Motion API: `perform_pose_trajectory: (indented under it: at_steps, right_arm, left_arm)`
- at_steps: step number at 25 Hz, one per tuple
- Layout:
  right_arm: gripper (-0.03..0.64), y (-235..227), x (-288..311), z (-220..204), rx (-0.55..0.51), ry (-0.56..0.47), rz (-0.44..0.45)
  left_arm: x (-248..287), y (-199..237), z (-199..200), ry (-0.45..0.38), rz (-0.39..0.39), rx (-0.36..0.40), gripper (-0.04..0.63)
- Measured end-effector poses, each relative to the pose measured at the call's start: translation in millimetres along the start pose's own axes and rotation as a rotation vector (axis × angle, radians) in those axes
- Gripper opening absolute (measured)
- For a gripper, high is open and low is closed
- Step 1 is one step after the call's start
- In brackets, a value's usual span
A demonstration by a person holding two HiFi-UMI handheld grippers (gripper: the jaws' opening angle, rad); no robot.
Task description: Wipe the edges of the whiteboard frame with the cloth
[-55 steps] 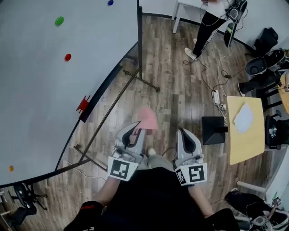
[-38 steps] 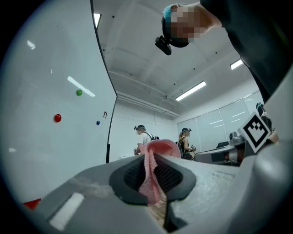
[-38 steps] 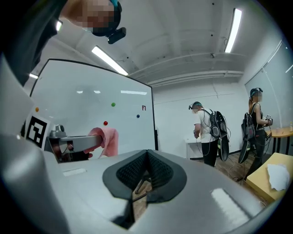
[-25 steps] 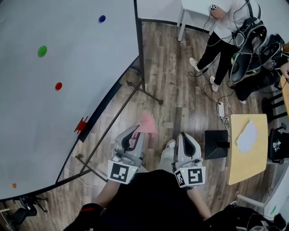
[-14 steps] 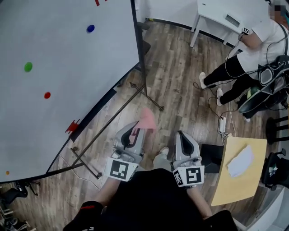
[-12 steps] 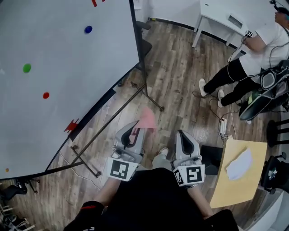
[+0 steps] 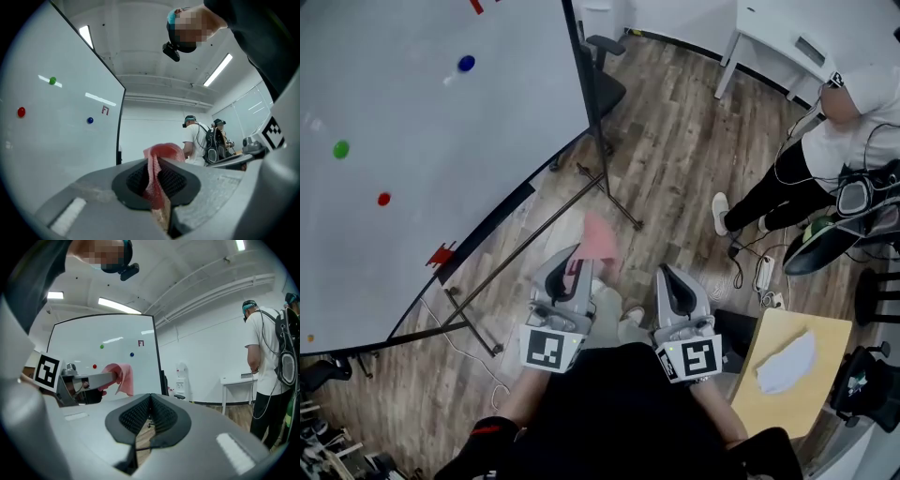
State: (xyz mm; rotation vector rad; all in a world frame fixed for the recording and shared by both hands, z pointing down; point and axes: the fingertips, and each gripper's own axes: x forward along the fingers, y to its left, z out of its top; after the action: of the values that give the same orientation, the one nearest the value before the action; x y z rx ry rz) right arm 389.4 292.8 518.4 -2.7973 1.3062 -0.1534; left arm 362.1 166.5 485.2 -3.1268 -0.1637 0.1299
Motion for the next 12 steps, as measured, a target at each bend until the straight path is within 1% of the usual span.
perform_pose_trajectory:
  at_steps: [5,9,12]
  right_arm:
    - [0.002,-6,34,7,-0.02,0.011,0.037]
    - [0.002,-9,64,20,-0.044,0.01,0.068]
    - [0.002,-13,87,29,-0.053,0.002,0.073]
  left_arm:
    - [29,27,2,-0.013,0.044,-0.021,0.023]
    - [51,49,10,-0.033,0.064,-0.015,0.023]
    - [66,67,20,-0.059,0.074,-0.015,0.023]
